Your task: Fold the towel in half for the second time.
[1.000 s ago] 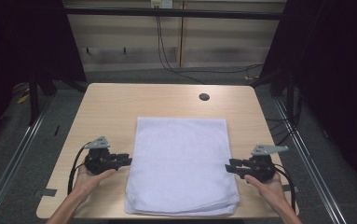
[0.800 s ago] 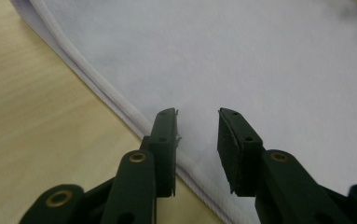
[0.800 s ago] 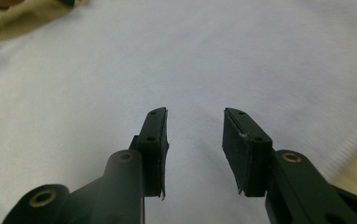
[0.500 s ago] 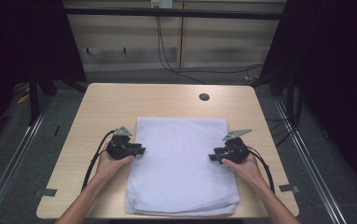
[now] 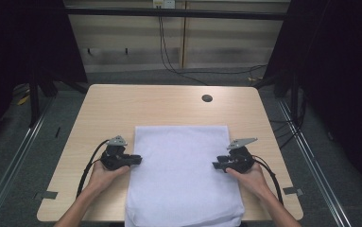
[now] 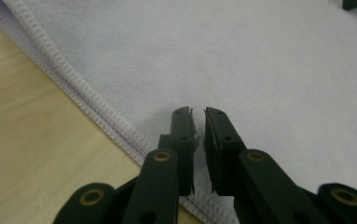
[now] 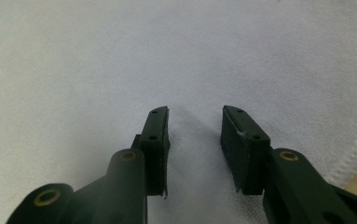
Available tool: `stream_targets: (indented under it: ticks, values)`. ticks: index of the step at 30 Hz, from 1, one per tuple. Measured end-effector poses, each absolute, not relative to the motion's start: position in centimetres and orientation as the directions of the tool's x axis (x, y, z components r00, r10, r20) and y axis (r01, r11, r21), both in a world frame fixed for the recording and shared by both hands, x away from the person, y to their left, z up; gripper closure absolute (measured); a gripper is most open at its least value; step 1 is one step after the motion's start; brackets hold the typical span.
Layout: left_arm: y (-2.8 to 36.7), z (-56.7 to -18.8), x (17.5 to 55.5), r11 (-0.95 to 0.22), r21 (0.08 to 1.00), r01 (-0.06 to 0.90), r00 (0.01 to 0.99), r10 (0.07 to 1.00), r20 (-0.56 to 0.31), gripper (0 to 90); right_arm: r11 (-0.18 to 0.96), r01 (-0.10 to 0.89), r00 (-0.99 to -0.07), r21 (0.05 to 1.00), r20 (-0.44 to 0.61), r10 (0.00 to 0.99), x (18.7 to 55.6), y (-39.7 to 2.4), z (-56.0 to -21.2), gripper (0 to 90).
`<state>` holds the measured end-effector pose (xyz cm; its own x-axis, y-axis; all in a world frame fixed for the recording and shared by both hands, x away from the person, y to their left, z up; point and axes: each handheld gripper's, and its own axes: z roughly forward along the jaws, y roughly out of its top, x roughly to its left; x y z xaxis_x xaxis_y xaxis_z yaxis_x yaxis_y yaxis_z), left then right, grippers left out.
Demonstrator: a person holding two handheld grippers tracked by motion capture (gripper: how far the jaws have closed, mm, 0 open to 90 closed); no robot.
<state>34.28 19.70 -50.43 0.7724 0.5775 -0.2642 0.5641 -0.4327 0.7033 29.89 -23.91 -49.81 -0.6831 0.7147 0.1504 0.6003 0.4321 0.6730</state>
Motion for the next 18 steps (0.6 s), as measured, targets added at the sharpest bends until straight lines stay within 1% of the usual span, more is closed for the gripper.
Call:
stream_targets:
  ticks: [1, 6, 9, 12, 14, 15, 16, 17, 18]
  values:
    - [19.7, -50.3, 34.0, -0.438, 0.692, 0.574, 0.769, 0.579, -0.272, 83.4, 0.436, 0.598, -0.683, 0.672, 0.144, 0.716, 29.5, -23.8, -49.8, 61.8]
    - [19.5, -49.9, 31.7, -0.481, 0.681, 0.552, 0.785, 0.575, -0.231, 84.0, 0.441, 0.609, -0.698, 0.660, 0.182, 0.692, 27.5, -24.0, -49.6, 61.5]
    - [19.4, -49.7, 29.8, -0.513, 0.673, 0.532, 0.806, 0.550, -0.218, 83.9, 0.463, 0.598, -0.721, 0.654, 0.187, 0.667, 25.9, -24.2, -49.5, 61.6]
    - [19.6, -49.5, 28.2, -0.528, 0.655, 0.541, 0.812, 0.530, -0.243, 82.9, 0.468, 0.610, -0.727, 0.639, 0.217, 0.651, 24.5, -24.4, -49.3, 61.6]
    - [19.9, -49.3, 27.7, -0.536, 0.653, 0.535, 0.825, 0.497, -0.268, 78.5, 0.472, 0.618, -0.728, 0.629, 0.232, 0.645, 23.8, -24.4, -49.2, 61.5]
    - [20.1, -49.0, 27.8, -0.529, 0.660, 0.533, 0.824, 0.502, -0.264, 76.0, 0.476, 0.615, -0.731, 0.629, 0.228, 0.643, 23.5, -24.4, -49.1, 60.8]
    - [20.4, -48.7, 28.2, -0.506, 0.676, 0.536, 0.818, 0.510, -0.266, 74.0, 0.487, 0.610, -0.732, 0.625, 0.210, 0.648, 23.5, -24.5, -48.9, 59.8]
    - [20.7, -48.4, 28.8, -0.486, 0.692, 0.535, 0.811, 0.525, -0.258, 72.0, 0.484, 0.591, -0.737, 0.645, 0.187, 0.649, 23.7, -24.7, -48.6, 59.7]
    - [20.9, -48.1, 29.6, -0.461, 0.704, 0.540, 0.793, 0.558, -0.243, 68.9, 0.460, 0.585, -0.723, 0.668, 0.173, 0.669, 24.1, -25.2, -48.2, 59.4]
